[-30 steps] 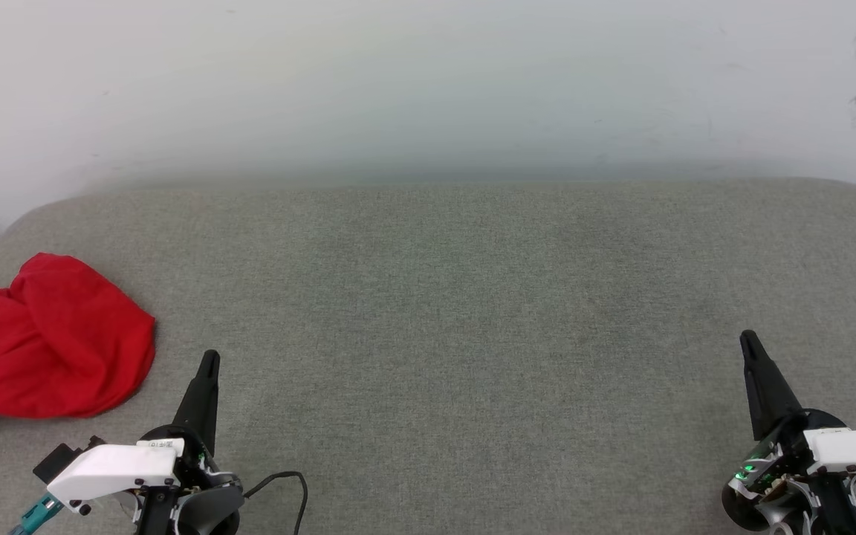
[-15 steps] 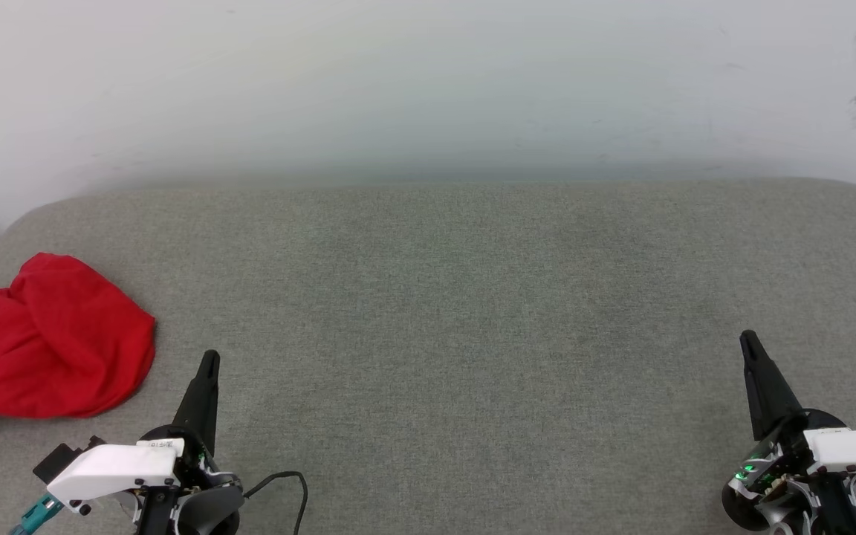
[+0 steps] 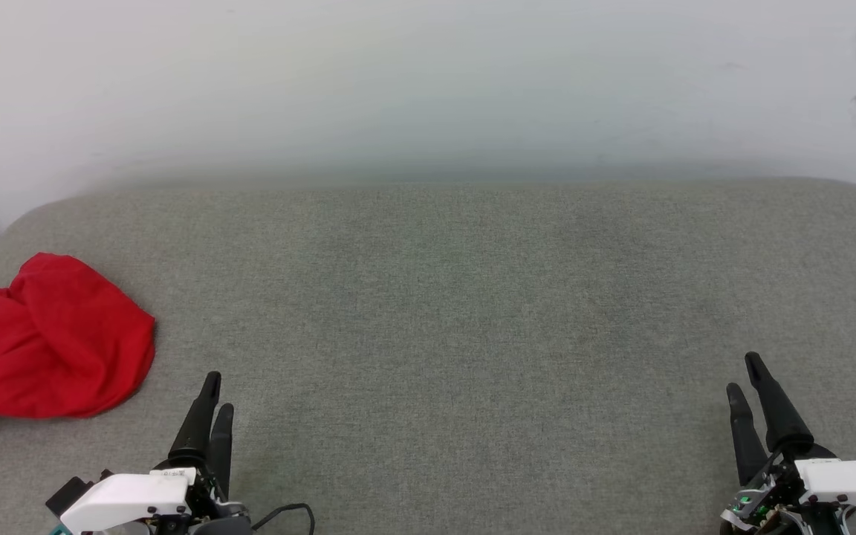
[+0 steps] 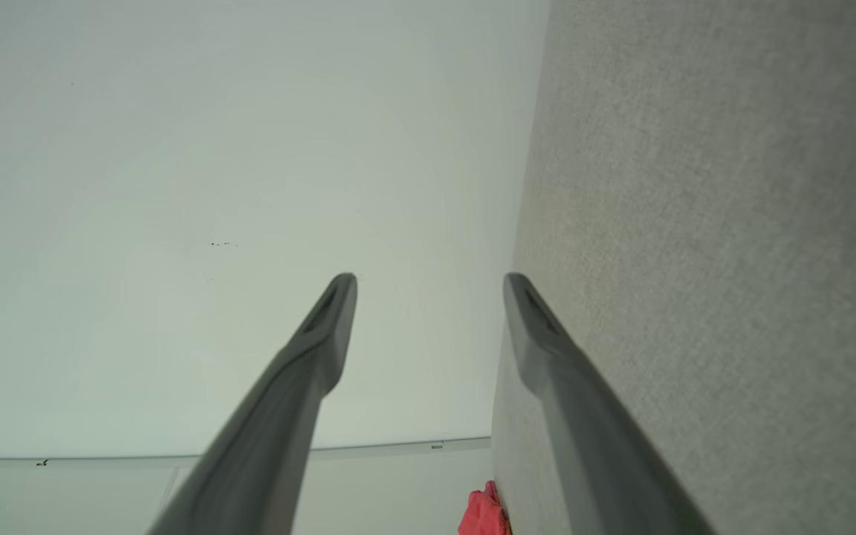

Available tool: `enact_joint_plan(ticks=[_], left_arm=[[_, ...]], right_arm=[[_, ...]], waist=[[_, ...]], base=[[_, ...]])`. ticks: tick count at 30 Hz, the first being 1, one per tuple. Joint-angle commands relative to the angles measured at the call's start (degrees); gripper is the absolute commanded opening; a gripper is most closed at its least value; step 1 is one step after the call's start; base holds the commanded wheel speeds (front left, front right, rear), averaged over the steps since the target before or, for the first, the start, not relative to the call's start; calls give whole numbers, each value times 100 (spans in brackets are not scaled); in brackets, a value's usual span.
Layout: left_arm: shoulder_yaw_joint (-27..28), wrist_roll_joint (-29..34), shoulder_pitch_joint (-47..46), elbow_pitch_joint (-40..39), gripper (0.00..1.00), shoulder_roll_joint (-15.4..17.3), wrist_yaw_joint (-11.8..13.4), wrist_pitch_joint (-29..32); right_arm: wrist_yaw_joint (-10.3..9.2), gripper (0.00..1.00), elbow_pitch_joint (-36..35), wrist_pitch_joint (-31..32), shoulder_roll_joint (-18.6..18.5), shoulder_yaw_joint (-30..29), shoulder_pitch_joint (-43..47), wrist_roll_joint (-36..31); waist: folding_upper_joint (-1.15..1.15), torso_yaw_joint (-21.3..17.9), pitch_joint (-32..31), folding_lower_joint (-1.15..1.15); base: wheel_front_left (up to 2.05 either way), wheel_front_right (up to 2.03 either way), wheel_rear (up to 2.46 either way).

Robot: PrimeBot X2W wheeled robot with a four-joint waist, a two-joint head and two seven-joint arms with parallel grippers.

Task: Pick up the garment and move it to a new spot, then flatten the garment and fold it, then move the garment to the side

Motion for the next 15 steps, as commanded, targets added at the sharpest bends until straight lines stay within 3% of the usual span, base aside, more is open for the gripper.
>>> enact_joint_plan(ticks=[1,15], left_arm=[[-43,63,-62,-140,100,12,-11,-86],[73,648,71,-310,100,16,-15,-461]], right_arm=[[1,100,-186,-93,-4,38,-57,-66],[1,100,-417,-469,-10,82,94,-685]], waist=[[0,-2,2,0],[0,-6,4,0]], base=[[0,0,0],[0,0,0]])
